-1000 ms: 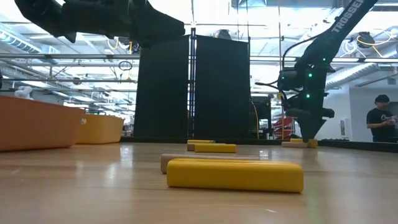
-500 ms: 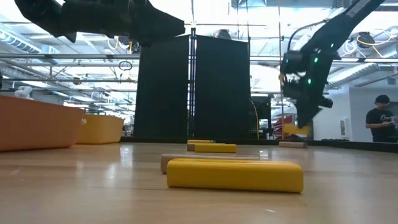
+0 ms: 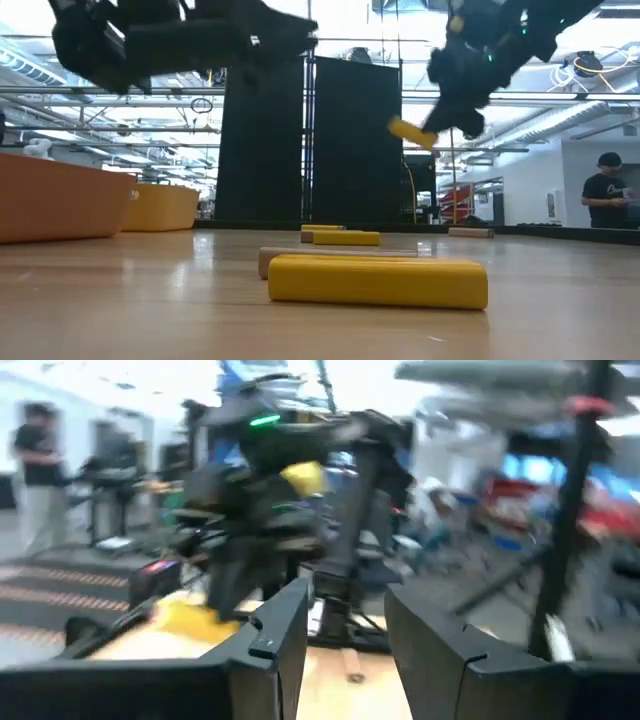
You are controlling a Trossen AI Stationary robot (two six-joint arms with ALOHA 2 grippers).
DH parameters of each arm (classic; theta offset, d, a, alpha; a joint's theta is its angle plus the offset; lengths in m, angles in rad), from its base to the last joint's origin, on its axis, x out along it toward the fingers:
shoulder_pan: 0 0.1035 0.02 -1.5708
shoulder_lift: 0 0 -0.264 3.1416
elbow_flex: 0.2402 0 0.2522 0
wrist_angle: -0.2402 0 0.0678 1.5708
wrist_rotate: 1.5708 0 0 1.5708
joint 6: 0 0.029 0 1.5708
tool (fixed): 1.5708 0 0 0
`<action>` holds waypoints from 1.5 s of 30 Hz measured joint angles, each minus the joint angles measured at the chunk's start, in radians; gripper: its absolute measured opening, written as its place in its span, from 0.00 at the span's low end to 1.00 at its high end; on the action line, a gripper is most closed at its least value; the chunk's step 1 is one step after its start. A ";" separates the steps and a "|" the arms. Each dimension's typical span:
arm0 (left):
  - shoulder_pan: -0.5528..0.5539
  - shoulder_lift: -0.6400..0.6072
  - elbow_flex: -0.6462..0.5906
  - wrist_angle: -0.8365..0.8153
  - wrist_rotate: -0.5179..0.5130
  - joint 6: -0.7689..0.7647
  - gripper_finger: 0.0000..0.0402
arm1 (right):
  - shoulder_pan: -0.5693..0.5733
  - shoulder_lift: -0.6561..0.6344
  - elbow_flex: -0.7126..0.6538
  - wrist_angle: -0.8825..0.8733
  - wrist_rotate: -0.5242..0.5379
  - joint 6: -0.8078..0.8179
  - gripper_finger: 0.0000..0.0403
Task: Sort blocks
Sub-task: Put the top right yellow block in the yellow bin
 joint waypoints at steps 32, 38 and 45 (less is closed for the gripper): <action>0.003 0.109 0.108 -0.037 0.061 -0.119 0.73 | 0.504 0.039 0.003 0.406 0.278 0.010 0.06; -0.031 0.109 0.147 -0.085 0.075 -0.051 0.73 | 0.531 0.113 0.003 0.547 0.287 -0.036 0.06; -0.061 0.109 0.147 -0.063 0.041 0.018 0.73 | 0.557 0.169 0.003 0.610 0.353 -0.052 0.06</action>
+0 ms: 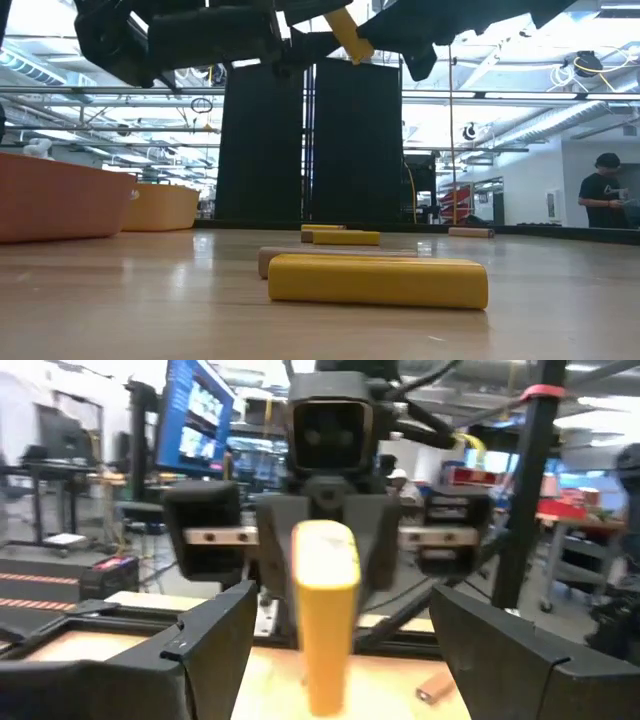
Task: Sort blocks
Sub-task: Put the top right yellow block in the yellow bin
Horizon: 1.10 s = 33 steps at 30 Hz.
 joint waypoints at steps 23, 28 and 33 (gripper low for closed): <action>0.000 0.000 0.000 0.014 -0.005 0.045 0.08 | 0.013 0.039 -0.002 0.089 0.002 -0.033 0.07; 0.001 0.000 0.000 0.013 -0.002 0.047 0.09 | 0.011 0.032 -0.002 0.082 -0.004 -0.089 0.19; 0.004 0.000 0.000 0.008 -0.008 0.053 0.10 | -0.010 -0.019 -0.002 0.022 -0.012 -0.124 0.38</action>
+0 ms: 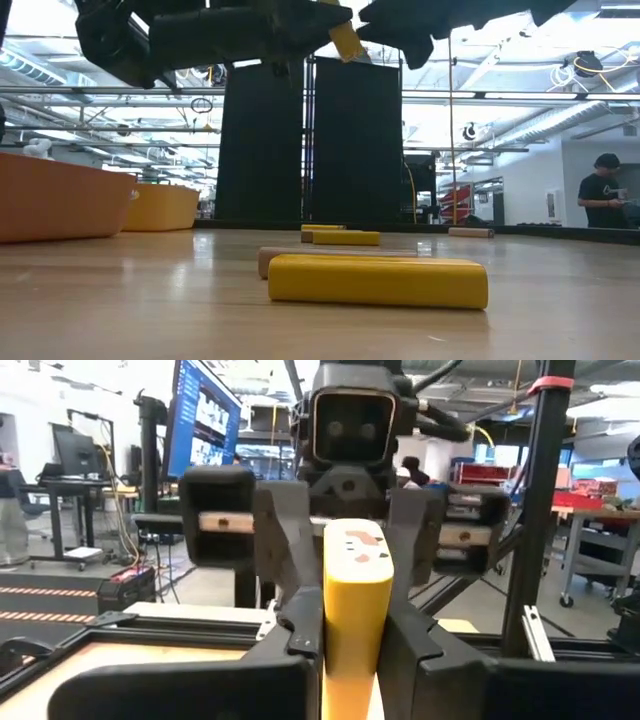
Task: Sort blocks
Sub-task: Put the top right yellow block in the yellow bin
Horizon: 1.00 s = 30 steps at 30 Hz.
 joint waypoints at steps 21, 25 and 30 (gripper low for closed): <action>-0.001 -0.353 0.000 -0.772 -0.425 0.142 0.11 | 0.001 -0.014 0.000 -0.395 0.087 0.179 0.64; -0.008 -0.508 0.000 -1.049 -0.546 0.076 0.11 | 0.024 0.061 0.000 -0.332 0.137 0.151 0.64; 0.045 -0.699 0.000 -1.461 -0.703 -0.088 0.11 | 0.024 0.123 0.000 -0.329 0.136 0.157 0.64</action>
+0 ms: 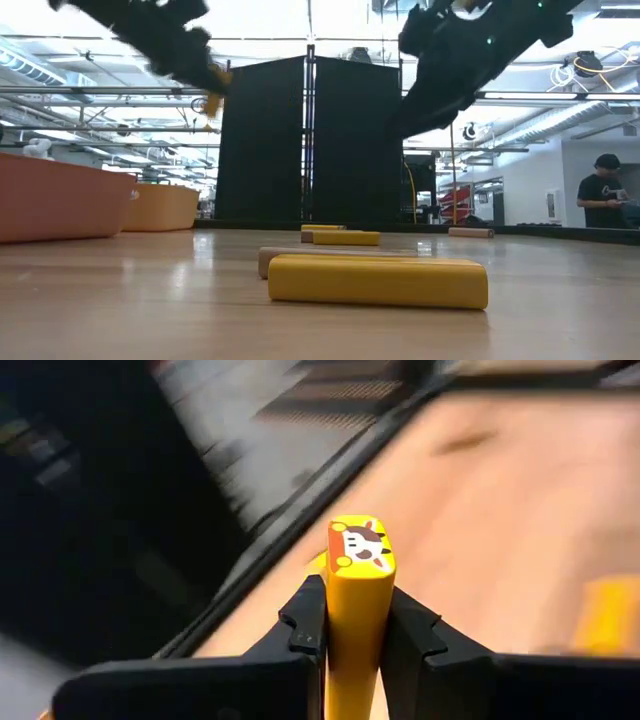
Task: Sort blocks
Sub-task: Put the top right yellow block in the yellow bin
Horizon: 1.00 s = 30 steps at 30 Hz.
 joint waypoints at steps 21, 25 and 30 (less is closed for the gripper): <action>0.769 0.016 0.000 -0.367 0.367 -0.159 0.11 | -0.003 0.006 0.002 0.047 0.000 -0.007 0.64; 0.837 0.075 0.000 -0.407 0.402 -0.158 0.11 | -0.003 0.006 0.002 0.042 0.000 -0.007 0.64; 0.884 0.126 0.000 -0.414 0.484 -0.140 0.12 | -0.012 0.006 0.002 0.058 0.000 -0.038 0.64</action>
